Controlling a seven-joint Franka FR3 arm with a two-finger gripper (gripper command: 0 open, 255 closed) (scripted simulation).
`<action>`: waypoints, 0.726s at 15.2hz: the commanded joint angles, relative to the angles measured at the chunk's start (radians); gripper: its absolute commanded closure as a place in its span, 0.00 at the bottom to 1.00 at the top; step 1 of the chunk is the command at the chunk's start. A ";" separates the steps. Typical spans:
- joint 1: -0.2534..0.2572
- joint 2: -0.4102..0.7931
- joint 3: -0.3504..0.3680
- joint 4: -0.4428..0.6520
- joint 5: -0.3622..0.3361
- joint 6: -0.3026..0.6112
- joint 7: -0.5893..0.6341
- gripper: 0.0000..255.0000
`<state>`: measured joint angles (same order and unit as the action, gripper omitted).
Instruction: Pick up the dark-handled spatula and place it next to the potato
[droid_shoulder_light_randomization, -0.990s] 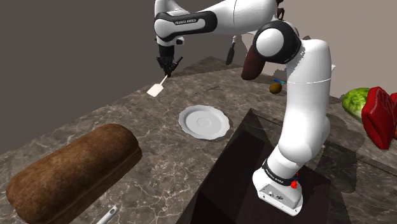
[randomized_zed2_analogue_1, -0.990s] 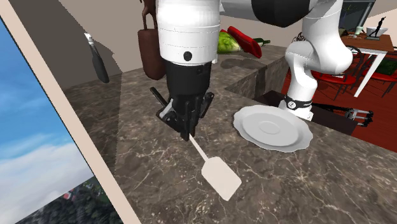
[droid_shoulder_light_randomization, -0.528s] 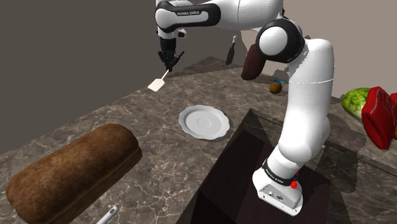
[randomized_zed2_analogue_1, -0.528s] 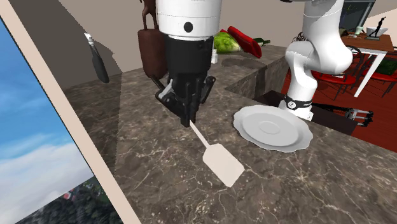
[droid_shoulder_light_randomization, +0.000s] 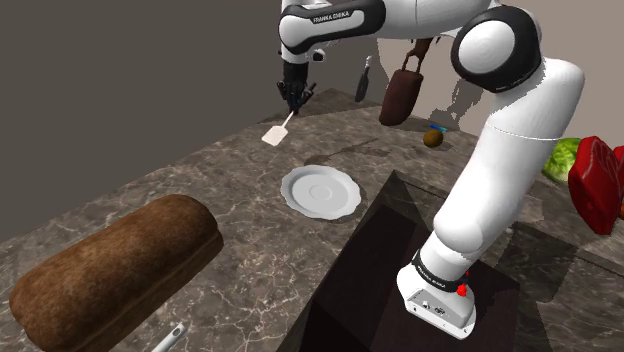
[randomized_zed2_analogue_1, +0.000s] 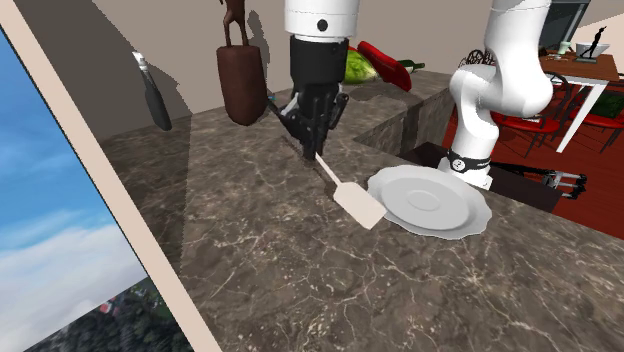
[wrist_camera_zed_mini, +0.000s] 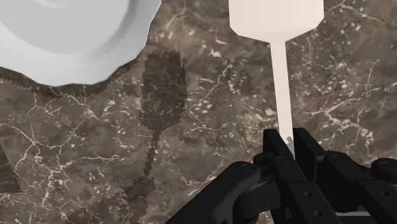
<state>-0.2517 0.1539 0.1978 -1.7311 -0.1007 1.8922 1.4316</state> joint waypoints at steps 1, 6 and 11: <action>-0.023 -0.070 -0.012 -0.100 0.015 0.034 -0.036 1.00; -0.071 -0.219 -0.056 -0.281 0.042 0.075 -0.134 1.00; -0.112 -0.352 -0.113 -0.429 0.052 0.096 -0.236 1.00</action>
<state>-0.3546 -0.1731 0.0978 -2.1391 -0.0498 1.9910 1.2192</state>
